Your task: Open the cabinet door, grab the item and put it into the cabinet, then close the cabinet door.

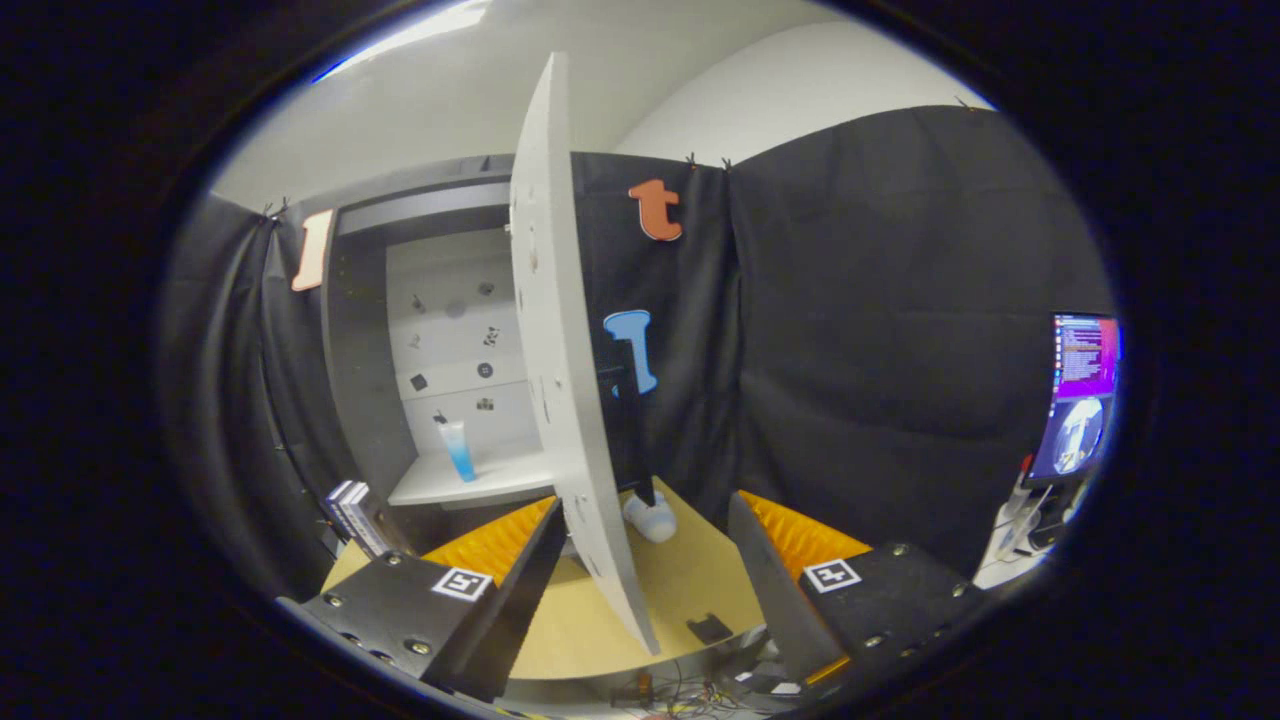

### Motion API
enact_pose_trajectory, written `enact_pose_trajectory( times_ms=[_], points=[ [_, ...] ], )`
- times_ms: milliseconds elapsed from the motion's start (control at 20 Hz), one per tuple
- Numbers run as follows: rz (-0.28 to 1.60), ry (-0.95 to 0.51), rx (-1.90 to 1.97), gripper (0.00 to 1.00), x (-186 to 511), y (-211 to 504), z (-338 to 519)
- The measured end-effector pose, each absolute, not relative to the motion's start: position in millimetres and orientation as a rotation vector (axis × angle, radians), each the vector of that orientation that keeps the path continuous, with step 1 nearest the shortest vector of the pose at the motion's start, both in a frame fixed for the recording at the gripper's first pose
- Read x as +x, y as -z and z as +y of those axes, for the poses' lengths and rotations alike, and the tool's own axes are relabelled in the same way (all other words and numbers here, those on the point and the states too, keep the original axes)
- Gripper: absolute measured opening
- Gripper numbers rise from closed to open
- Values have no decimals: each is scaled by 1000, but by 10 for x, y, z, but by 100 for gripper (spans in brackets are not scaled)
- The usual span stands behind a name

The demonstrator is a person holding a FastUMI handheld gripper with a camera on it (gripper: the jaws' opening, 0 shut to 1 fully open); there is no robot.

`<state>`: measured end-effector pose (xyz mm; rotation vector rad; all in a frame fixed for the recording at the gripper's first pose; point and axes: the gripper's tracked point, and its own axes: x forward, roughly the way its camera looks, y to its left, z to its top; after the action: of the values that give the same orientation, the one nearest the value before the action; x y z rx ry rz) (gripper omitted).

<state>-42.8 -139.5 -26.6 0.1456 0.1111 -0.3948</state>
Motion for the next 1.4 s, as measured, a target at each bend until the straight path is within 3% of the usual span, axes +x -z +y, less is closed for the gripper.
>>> enact_pose_trajectory(
  times_ms=[650, 1400],
  points=[
    [147, 362, 68, 97, 46, 423, -1594],
    [157, 42, 112, 97, 417, 422, -423]
  ],
)
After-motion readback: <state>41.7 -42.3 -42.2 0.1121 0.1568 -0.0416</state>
